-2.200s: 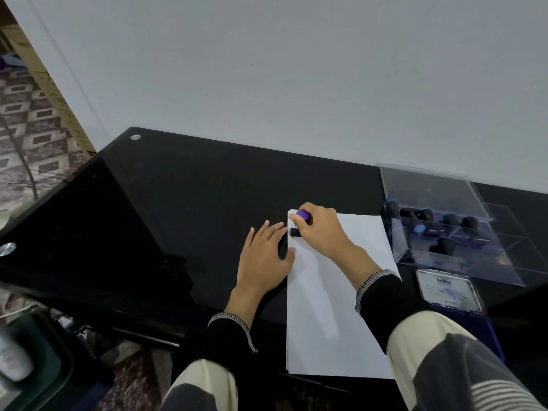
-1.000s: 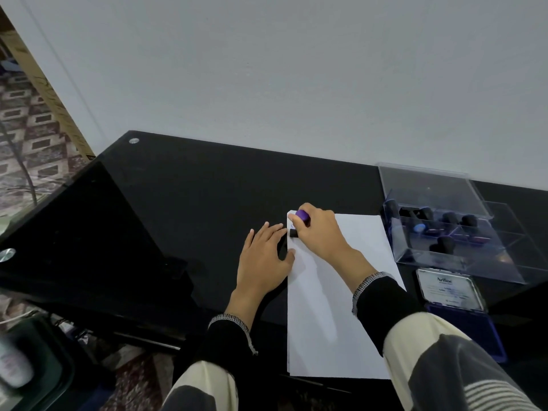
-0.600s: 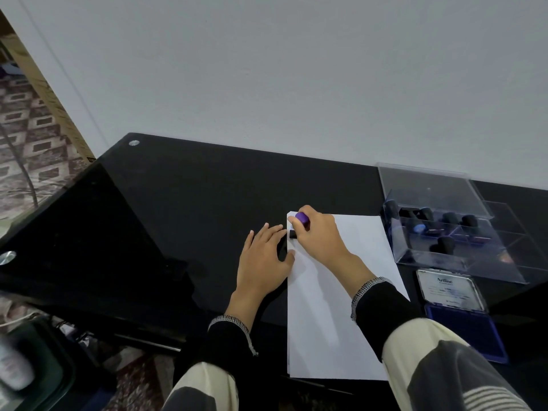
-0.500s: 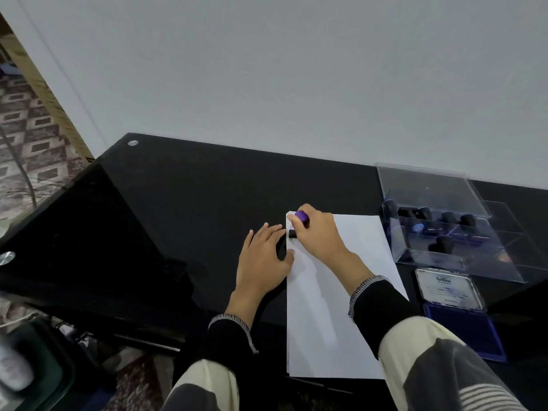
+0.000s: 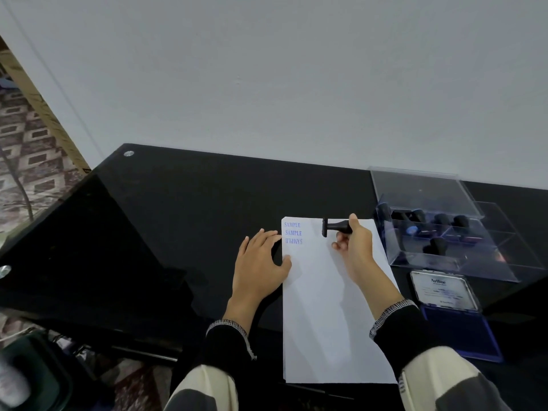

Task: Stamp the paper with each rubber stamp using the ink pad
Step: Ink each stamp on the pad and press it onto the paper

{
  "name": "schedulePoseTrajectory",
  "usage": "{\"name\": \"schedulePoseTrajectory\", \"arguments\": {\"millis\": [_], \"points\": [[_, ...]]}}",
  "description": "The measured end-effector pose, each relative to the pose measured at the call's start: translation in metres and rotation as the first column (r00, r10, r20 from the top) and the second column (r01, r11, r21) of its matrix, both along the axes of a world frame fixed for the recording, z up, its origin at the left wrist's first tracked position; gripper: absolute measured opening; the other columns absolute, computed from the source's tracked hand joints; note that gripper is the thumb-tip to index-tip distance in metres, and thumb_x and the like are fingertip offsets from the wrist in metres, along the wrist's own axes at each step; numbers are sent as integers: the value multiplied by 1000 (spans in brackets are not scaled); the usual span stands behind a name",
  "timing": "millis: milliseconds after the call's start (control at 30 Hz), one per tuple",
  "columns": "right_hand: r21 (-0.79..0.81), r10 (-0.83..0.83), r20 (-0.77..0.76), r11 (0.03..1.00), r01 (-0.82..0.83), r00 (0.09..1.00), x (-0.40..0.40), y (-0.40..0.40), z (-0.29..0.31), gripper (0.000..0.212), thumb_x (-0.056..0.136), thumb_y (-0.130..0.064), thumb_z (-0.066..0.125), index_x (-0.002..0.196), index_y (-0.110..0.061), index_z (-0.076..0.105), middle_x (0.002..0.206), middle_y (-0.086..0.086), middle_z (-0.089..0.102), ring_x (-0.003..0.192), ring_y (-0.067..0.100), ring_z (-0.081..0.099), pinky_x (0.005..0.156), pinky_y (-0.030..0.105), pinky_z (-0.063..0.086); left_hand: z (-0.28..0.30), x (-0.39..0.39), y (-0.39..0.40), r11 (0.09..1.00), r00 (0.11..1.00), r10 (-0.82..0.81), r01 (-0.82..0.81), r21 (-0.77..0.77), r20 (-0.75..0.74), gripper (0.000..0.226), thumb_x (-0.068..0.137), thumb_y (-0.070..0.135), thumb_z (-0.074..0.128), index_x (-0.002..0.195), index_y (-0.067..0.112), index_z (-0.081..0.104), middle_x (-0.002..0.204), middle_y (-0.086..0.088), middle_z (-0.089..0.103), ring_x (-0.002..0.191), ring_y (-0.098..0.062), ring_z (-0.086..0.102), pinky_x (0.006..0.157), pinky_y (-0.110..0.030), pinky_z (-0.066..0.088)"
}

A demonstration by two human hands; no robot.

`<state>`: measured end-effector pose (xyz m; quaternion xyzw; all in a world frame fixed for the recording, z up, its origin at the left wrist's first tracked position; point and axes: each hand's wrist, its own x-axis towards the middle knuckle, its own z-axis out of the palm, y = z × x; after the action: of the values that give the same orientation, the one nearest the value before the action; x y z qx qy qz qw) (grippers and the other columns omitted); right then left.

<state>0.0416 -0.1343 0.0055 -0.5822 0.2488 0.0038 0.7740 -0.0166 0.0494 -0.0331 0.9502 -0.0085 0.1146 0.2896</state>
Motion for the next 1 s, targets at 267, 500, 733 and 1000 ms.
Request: {"name": "schedulePoseTrajectory", "arguments": {"millis": [267, 500, 733, 1000], "points": [[44, -4, 5, 999, 4, 1000, -3, 0, -1, 31, 103, -31, 39, 82, -11, 51, 64, 6, 47, 46, 10, 39, 51, 25, 40, -1, 0, 0, 1000, 1000, 0, 0, -10, 13, 48, 87, 41, 57, 133, 27, 53, 142, 15, 47, 142, -6, 26, 121, -31, 8], [-5, 37, 76, 999, -37, 996, -14, -3, 6, 31, 102, -27, 41, 82, -8, 55, 62, 8, 49, 44, 11, 37, 52, 26, 41, 3, -2, 1, 999, 999, -32, 33, -34, 28, 45, 89, 35, 59, 132, 24, 54, 139, 11, 50, 140, -9, 31, 120, -36, 17], [-196, 154, 250, 975, -106, 956, -44, -47, 36, 17, 97, -12, 46, 88, -9, 61, 66, 12, 56, 49, 13, 46, 55, 28, 45, 14, -15, -8, 999, 987, -9, 14, -33, 158, 28, 91, 21, 61, 119, 22, 62, 122, 7, 61, 119, -10, 51, 98, -33, 47], [-509, 174, 318, 861, 13, 932, -89, -125, 46, 14, 97, -21, 53, 88, -12, 60, 72, 5, 59, 60, 11, 52, 53, 22, 43, 44, -35, -112, 964, 980, -179, 192, -184, 86, 26, 97, 22, 55, 121, 23, 62, 130, 8, 56, 119, -8, 49, 96, -16, 36]]}}
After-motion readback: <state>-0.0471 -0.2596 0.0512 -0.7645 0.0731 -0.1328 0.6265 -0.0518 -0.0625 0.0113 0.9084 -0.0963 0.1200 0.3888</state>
